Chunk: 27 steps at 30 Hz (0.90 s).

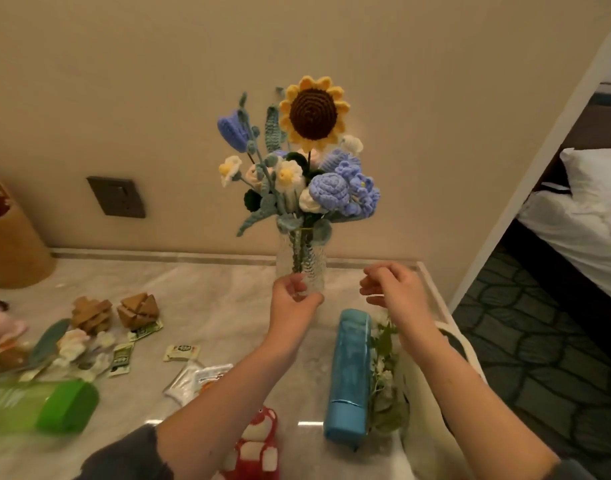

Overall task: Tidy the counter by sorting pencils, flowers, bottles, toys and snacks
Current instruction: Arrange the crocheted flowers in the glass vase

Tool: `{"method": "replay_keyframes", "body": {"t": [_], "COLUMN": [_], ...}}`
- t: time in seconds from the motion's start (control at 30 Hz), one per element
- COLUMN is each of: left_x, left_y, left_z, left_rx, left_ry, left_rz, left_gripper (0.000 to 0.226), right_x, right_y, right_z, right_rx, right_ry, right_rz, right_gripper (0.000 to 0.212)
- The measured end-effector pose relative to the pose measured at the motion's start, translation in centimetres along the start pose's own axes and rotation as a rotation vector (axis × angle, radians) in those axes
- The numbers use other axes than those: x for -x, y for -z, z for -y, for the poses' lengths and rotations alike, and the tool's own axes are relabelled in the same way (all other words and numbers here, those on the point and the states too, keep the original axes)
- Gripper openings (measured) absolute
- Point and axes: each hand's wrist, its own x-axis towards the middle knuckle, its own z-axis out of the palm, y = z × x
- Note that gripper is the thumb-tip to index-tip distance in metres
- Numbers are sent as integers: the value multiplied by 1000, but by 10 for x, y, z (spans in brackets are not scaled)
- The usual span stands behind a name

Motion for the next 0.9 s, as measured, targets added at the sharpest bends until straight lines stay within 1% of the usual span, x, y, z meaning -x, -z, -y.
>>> {"method": "replay_keyframes", "body": {"t": [0.07,0.13,0.3,0.47,0.6,0.7,0.77,0.83,0.9], "left_x": [0,-1,-2,0,-3,-3,-4,-6,-11], "left_y": [19,41,102,169,233,287,328,366,399], "left_z": [-3,-6,-8,-11,-12,-10,-7,-1,4], "left_rx": [29,50,78,101,69,50,-46,-218,-543], "left_ry": [4,-4,-9,-38,-101,-104,-93,-72,-42], "left_rz": [-21,-63,-205,-324,-417,-419,-381,-336,-289], "left_gripper": [41,39,33,33,30,31,29,24,18], "right_x": [6,12,22,34,48,62,72,80,83], "right_y": [-21,-48,-115,-176,-235,-286,-320,-350,-375], "right_z": [0,3,6,17,32,44,47,43,33], "right_rx": [-7,-29,-34,23,91,191,246,345,520], "right_ry": [9,11,34,62,71,77,52,50,92], "right_rz": [56,151,373,550,700,800,854,882,868], "right_gripper": [14,17,20,20,19,17,15,14,26]}}
